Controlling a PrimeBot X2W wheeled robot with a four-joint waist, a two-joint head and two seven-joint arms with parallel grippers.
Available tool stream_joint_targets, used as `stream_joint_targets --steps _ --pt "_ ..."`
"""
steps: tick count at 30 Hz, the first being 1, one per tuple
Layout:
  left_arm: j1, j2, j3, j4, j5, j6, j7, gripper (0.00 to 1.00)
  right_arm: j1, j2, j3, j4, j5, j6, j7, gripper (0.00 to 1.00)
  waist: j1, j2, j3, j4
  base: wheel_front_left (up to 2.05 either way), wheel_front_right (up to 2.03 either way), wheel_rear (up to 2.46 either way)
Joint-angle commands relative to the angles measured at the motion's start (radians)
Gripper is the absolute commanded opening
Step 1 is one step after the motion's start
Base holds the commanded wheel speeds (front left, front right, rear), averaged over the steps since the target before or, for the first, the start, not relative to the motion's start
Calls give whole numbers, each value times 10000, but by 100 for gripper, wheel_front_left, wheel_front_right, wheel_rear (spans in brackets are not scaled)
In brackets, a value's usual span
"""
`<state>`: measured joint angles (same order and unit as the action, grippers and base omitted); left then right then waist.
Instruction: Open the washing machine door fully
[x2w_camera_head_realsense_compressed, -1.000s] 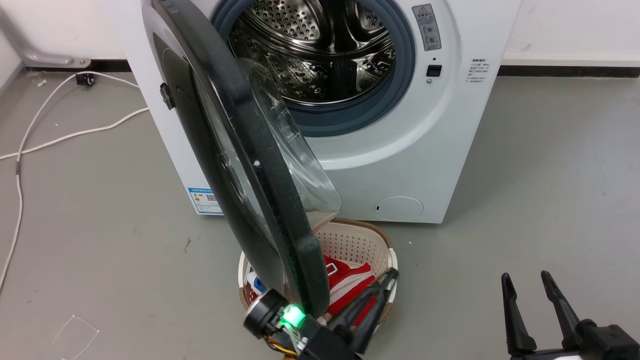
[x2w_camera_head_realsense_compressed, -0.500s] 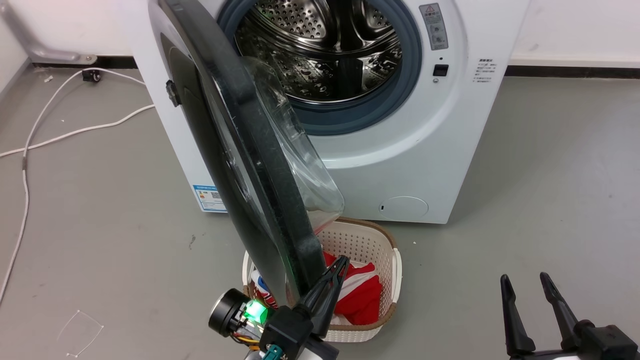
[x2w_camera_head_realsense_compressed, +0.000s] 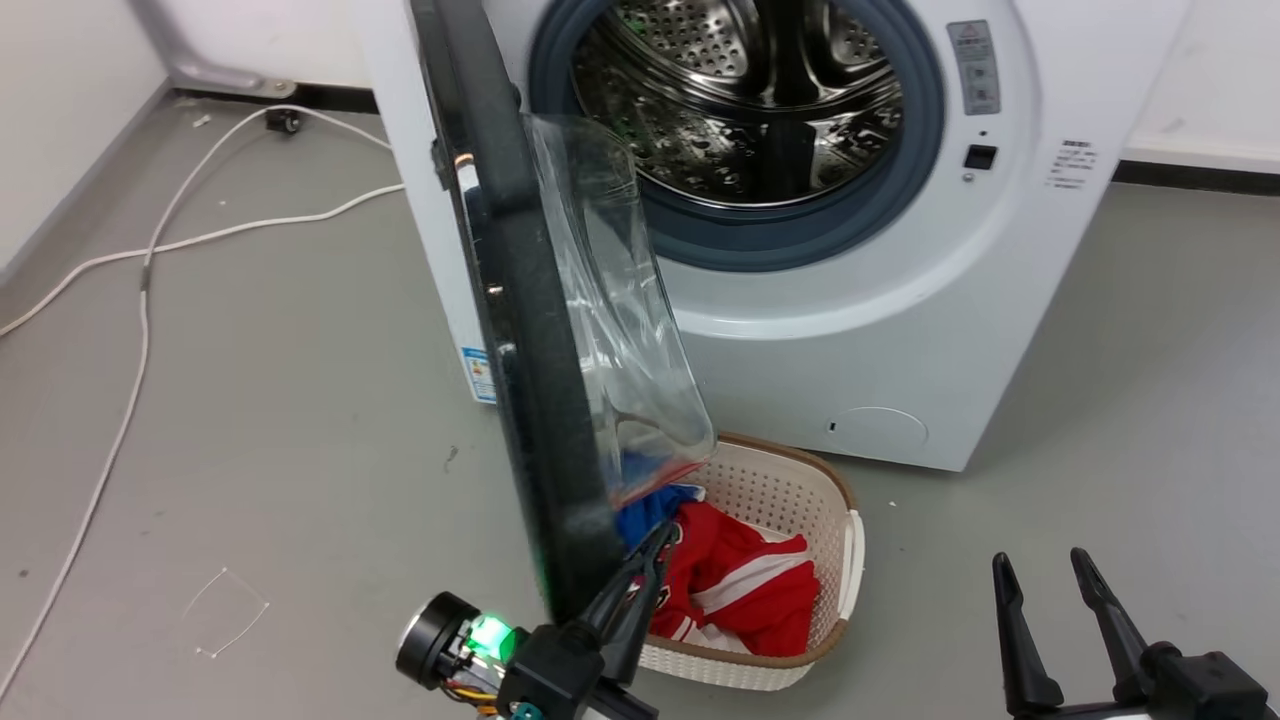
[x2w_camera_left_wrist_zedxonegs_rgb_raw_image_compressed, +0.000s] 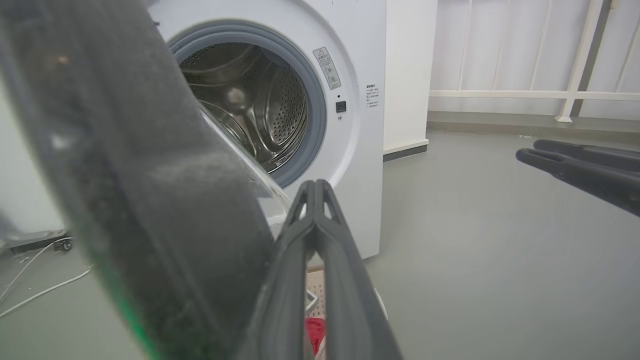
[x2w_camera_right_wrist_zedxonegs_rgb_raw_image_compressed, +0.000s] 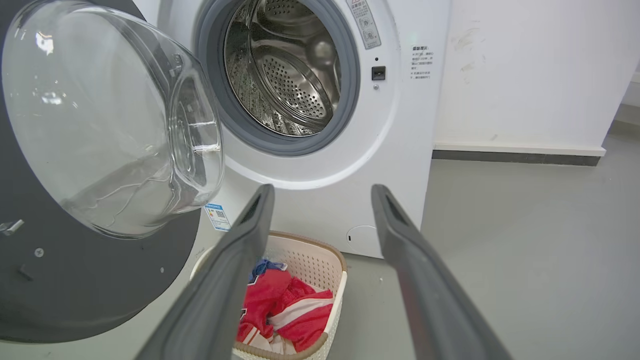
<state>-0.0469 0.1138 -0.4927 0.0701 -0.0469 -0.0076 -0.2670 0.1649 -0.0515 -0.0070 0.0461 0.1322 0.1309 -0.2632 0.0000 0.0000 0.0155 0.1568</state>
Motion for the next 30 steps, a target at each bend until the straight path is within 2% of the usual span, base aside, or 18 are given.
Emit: stream_joint_targets --steps 1,11,21,30 --pt "58 173 330 5 30 172 44 0 1 25 16 24 5 -2 -21 100 0 0 21 292 0 0 0" --pt "407 237 913 -278 -95 403 40 0 -113 24 -23 30 -58 -2 -21 100 0 0 241 1052 0 0 0" --pt "544 454 3220 -455 -666 897 37 0 -445 24 -60 2 -209 -2 -21 100 0 0 785 1274 0 0 0" --pt "263 422 5504 -257 -1066 844 35 0 -709 24 -187 -91 -444 -2 -21 100 0 0 1432 1255 0 0 0"
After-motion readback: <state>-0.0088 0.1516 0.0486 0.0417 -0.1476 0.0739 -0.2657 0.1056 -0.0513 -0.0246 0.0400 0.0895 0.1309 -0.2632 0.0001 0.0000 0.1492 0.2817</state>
